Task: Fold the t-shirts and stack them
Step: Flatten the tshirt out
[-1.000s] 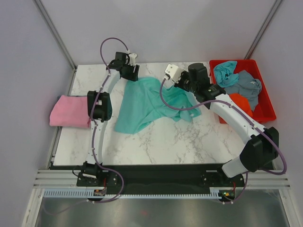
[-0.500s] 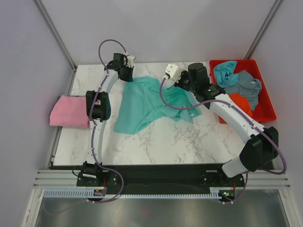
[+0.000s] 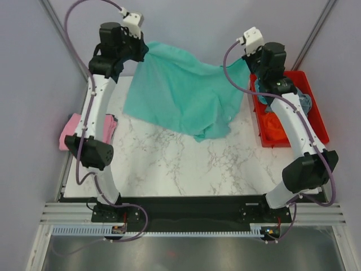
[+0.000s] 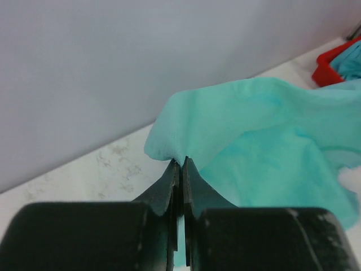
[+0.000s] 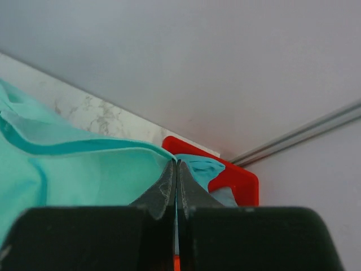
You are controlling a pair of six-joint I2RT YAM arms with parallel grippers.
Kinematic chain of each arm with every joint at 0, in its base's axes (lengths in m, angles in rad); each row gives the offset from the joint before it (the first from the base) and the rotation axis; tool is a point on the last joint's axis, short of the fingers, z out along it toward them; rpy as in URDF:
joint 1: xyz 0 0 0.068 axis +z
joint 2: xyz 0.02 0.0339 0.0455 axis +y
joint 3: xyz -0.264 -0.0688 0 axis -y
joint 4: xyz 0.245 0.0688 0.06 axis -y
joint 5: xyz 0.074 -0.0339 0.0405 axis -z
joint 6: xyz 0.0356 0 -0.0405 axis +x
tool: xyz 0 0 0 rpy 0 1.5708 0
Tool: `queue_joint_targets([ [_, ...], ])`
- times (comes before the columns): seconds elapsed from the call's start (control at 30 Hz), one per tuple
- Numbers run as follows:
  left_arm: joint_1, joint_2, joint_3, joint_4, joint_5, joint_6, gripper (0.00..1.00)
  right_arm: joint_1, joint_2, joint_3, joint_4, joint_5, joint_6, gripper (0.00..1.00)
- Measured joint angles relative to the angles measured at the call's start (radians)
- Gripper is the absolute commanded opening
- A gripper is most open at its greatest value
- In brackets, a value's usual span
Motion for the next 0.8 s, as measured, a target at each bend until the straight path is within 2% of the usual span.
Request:
queue_joint_targets([
  [0.2, 0.0, -0.381, -0.23, 0.03, -0.011, 0.0, 0.02, -0.022, -0.06, 0.035, -0.024, -0.027, 0.07, 0.0],
  [0.37, 0.002, -0.6, -0.53, -0.053, 0.018, -0.041, 0.04, -0.013, -0.28, -0.131, -0.072, -0.108, 0.139, 0.0],
  [0.47, 0.005, -0.726, -0.762, -0.111, 0.073, -0.116, 0.1, -0.013, -0.422, -0.238, -0.105, -0.152, 0.183, 0.0],
  [0.5, 0.008, -0.765, -0.842, -0.135, 0.096, -0.144, 0.24, -0.013, -0.47, -0.277, -0.119, -0.169, 0.197, 0.0],
  [0.53, 0.012, -0.798, -0.913, -0.159, 0.12, -0.166, 0.31, -0.013, -0.502, -0.304, -0.127, -0.182, 0.207, 0.0],
  [0.57, 0.022, -0.829, -0.993, -0.169, 0.156, -0.198, 0.33, -0.013, -0.529, -0.336, -0.129, -0.194, 0.218, 0.0],
  [0.67, 0.071, -0.866, -1.197, -0.202, 0.261, -0.285, 0.54, -0.013, -0.567, -0.414, -0.146, -0.234, 0.255, 0.0],
  [0.7, 0.097, -0.855, -1.254, -0.206, 0.296, -0.312, 0.65, -0.013, -0.565, -0.435, -0.152, -0.246, 0.27, 0.0],
  [0.8, 0.177, -0.793, -1.348, -0.21, 0.365, -0.364, 0.72, -0.013, -0.507, -0.463, -0.173, -0.278, 0.31, 0.0],
])
